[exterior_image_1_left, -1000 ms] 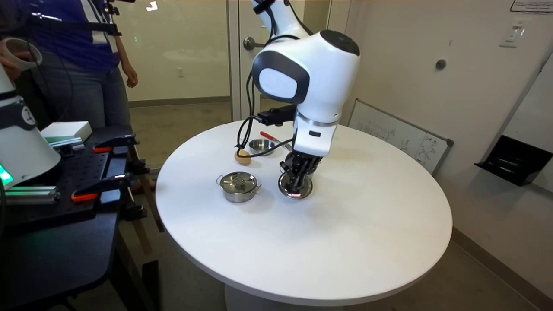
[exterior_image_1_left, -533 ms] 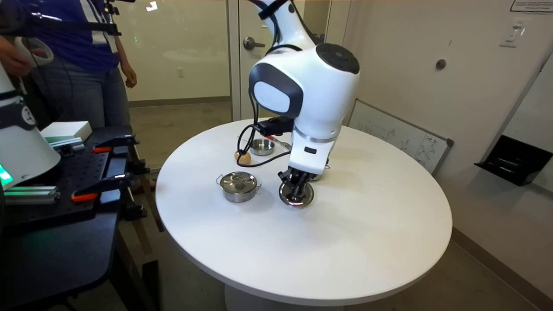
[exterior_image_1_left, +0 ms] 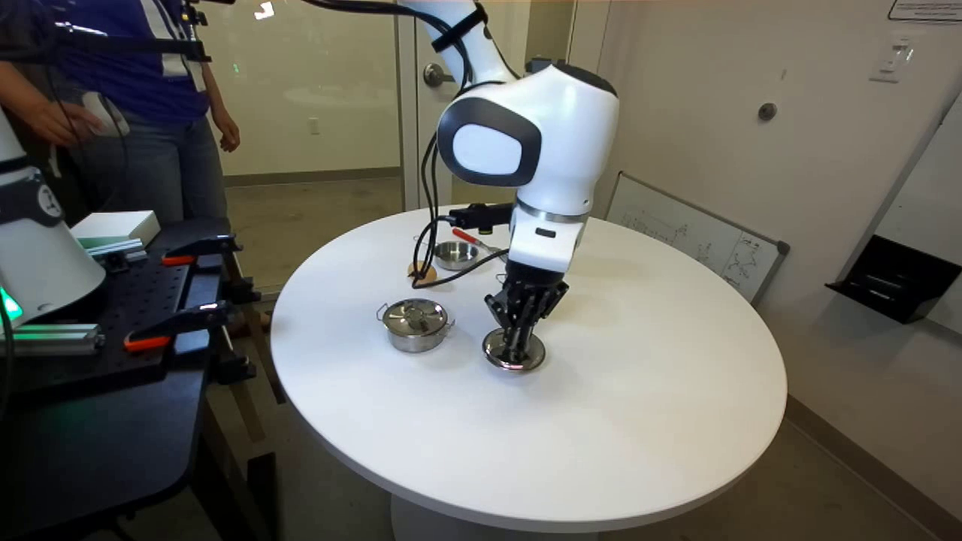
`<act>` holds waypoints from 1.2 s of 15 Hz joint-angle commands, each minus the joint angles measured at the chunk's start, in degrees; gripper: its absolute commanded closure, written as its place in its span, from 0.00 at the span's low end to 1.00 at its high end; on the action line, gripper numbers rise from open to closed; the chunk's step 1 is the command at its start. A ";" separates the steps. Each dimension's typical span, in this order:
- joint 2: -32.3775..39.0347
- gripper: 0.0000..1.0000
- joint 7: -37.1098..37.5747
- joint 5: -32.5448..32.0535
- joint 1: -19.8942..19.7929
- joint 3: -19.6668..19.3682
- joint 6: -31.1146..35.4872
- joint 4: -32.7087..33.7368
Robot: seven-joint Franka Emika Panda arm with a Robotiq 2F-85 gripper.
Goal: Open the silver pot
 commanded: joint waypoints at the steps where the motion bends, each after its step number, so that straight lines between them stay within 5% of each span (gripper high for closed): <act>1: 3.30 0.95 7.80 -6.73 4.36 -3.08 -0.74 3.05; 6: 5.66 0.95 10.00 -8.47 3.41 -1.50 -1.58 5.62; 7: 5.99 0.56 9.86 -8.12 2.95 -1.15 -1.58 5.80; 16: -0.54 0.01 3.77 -6.11 0.52 3.40 4.35 1.21; 18: -4.91 0.00 1.11 -5.81 0.92 4.68 8.78 -1.54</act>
